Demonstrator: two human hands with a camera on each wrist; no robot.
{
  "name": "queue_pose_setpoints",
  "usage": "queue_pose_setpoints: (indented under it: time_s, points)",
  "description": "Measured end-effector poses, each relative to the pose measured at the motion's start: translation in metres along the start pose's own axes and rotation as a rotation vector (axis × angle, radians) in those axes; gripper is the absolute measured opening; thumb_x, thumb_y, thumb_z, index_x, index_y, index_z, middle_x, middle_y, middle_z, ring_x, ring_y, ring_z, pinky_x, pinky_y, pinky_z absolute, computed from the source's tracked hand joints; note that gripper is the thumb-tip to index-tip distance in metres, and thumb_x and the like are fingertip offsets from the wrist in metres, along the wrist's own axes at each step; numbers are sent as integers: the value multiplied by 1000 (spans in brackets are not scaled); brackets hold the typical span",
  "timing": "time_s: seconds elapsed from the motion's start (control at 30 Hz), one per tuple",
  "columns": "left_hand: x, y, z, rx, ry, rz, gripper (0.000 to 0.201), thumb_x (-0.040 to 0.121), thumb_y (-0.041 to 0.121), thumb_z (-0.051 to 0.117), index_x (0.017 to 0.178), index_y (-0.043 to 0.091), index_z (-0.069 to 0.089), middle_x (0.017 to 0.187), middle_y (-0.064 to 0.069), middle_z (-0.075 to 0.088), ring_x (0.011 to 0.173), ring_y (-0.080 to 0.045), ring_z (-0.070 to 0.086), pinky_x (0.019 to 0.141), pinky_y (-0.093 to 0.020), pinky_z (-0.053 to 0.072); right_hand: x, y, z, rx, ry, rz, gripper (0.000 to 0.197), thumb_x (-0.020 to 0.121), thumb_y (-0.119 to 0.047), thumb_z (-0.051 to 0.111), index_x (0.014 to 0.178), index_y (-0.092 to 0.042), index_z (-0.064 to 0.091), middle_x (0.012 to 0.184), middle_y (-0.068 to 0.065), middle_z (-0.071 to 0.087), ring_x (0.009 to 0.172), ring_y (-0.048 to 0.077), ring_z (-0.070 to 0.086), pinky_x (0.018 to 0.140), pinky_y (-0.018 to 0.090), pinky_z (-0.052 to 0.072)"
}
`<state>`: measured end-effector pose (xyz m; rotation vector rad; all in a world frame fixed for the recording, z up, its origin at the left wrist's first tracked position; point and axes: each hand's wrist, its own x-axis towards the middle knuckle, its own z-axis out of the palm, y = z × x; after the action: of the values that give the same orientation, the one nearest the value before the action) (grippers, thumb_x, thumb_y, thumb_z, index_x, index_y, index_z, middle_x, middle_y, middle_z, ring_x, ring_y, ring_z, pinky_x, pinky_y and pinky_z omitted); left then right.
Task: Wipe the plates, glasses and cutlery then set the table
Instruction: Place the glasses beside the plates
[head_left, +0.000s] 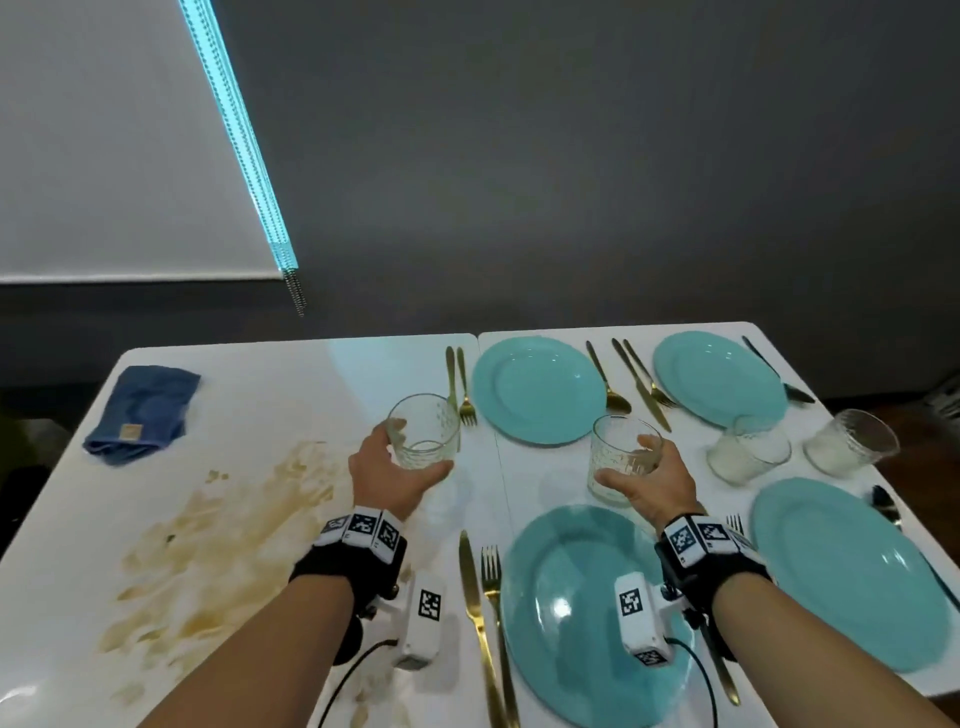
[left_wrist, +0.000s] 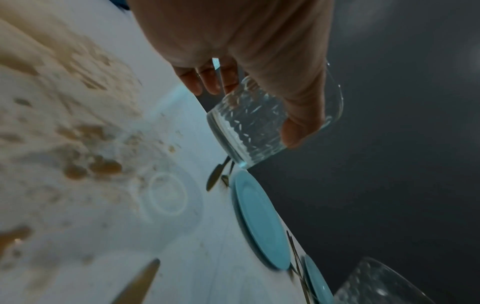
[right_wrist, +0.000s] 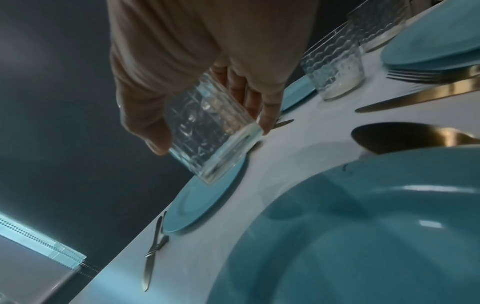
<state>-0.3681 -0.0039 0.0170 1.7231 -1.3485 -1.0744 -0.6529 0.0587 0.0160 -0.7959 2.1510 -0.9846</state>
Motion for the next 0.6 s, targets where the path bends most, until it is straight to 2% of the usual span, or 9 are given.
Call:
queue_pose_setpoints:
  time_s: [0.03, 0.07, 0.13, 0.17, 0.3, 0.5, 0.6]
  points:
    - [-3, 5, 10, -4, -15, 14, 95, 35, 54, 77, 120, 19, 54, 116, -7, 59, 111, -29, 52, 92, -39, 49, 7, 4, -5, -3, 7, 6, 80, 62, -16, 86, 130, -15, 45, 125, 12, 57, 112, 25, 54, 94, 30, 41]
    - [-6, 11, 20, -12, -36, 10, 90, 42, 44, 84, 122, 15, 54, 115, -6, 59, 105, -24, 53, 86, -28, 50, 13, 9, -8, -4, 14, 12, 81, 61, -18, 86, 131, -16, 44, 124, 11, 57, 112, 25, 54, 95, 30, 41]
    - [-10, 18, 37, -26, -80, -9, 72, 61, 13, 87, 124, 6, 52, 108, -4, 56, 95, -16, 51, 65, -5, 41, 23, 19, -12, 1, 34, 26, 82, 60, -19, 87, 130, -17, 44, 123, 8, 58, 111, 25, 54, 94, 30, 41]
    - [-13, 21, 45, -20, -88, -5, 67, 65, 6, 84, 124, 5, 52, 105, -2, 54, 93, -15, 50, 61, -2, 38, 28, 24, -13, 4, 42, 31, 82, 59, -19, 87, 130, -18, 44, 122, 7, 58, 110, 24, 55, 93, 29, 41]
    - [-20, 21, 67, 9, -109, -10, 69, 64, 6, 84, 124, 8, 53, 105, 0, 53, 95, -16, 52, 75, -19, 39, 42, 40, -13, 16, 46, 56, 83, 57, -19, 88, 128, -19, 45, 122, 6, 59, 110, 25, 56, 96, 33, 44]
    - [-19, 15, 92, 71, -123, 4, 74, 60, 15, 87, 126, 12, 53, 120, -7, 58, 98, -16, 52, 80, -23, 40, 53, 49, -14, 50, 30, 57, 85, 59, -13, 87, 132, -17, 43, 129, 6, 56, 118, 25, 53, 97, 28, 39]
    - [-18, 13, 102, 59, -123, -4, 74, 60, 14, 87, 125, 12, 53, 120, -8, 58, 99, -16, 52, 80, -23, 40, 57, 54, -14, 51, 31, 59, 86, 58, -14, 87, 132, -19, 43, 129, 5, 56, 118, 25, 53, 100, 31, 39]
